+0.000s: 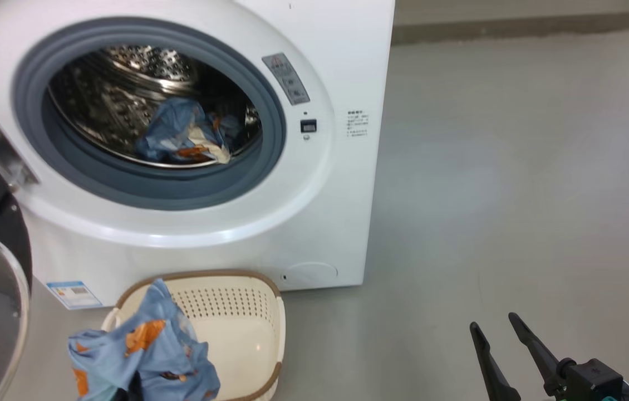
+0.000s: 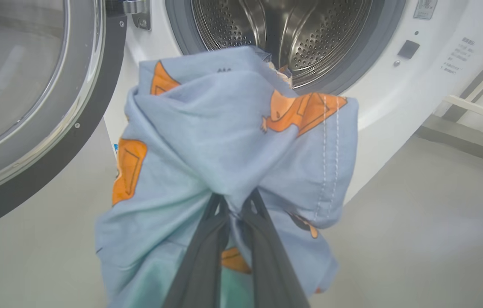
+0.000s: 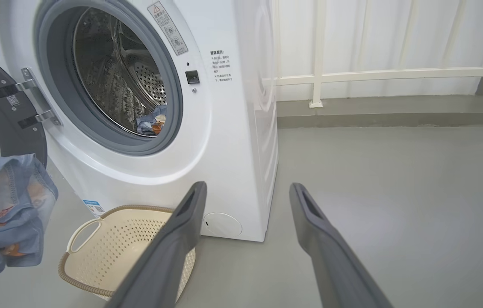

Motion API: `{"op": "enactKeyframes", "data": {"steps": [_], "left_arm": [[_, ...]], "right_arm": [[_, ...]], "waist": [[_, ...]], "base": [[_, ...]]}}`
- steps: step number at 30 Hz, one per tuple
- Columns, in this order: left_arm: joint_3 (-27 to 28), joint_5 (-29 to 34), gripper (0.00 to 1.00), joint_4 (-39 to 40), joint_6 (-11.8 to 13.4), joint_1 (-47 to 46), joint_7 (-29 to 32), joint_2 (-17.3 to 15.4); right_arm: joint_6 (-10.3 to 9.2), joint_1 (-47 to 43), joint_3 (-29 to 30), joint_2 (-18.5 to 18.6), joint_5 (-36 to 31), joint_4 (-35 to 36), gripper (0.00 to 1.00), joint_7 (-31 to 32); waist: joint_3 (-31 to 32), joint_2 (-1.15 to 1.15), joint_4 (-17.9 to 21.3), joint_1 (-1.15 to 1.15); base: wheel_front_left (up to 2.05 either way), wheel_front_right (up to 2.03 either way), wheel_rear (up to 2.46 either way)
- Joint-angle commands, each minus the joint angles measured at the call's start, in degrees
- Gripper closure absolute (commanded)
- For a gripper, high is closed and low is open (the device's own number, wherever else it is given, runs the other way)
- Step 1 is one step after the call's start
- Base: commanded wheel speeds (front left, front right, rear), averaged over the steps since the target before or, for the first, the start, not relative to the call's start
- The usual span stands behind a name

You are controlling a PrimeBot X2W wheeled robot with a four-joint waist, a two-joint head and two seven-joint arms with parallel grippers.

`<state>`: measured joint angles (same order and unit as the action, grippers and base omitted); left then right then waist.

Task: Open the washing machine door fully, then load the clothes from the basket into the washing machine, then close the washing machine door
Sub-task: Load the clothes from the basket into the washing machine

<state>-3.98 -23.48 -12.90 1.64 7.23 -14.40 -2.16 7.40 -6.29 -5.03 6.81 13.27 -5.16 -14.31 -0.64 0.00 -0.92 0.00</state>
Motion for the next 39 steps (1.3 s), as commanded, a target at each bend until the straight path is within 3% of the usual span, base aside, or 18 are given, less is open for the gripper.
{"op": "enactKeyframes", "data": {"steps": [1, 13, 39], "left_arm": [[1.0, 0.83, 1.0, 2.72, 0.57, -0.22, -0.6, -0.73], [-0.26, 0.07, 1.0, 9.02, 3.45, 2.44, -0.6, -0.72], [-0.1, 0.93, 1.0, 8.43, 2.94, -1.38, -0.6, -0.72]], "right_arm": [[0.09, 0.63, -1.43, 0.49, -0.74, 1.64, 0.0, -0.69], [0.09, -0.2, -1.27, 0.66, -1.41, 2.08, 0.0, -0.69], [0.09, 0.84, -1.86, -0.97, -1.32, 2.42, 0.0, -0.69]], "waist": [[2.09, 0.0, -0.55, 0.0], [3.11, 0.0, -0.67, 0.0], [-0.9, 0.0, 0.99, 0.0]], "base": [[0.0, 0.0, 0.0], [0.0, 0.0, 0.0], [0.0, 0.0, 0.0]]}}
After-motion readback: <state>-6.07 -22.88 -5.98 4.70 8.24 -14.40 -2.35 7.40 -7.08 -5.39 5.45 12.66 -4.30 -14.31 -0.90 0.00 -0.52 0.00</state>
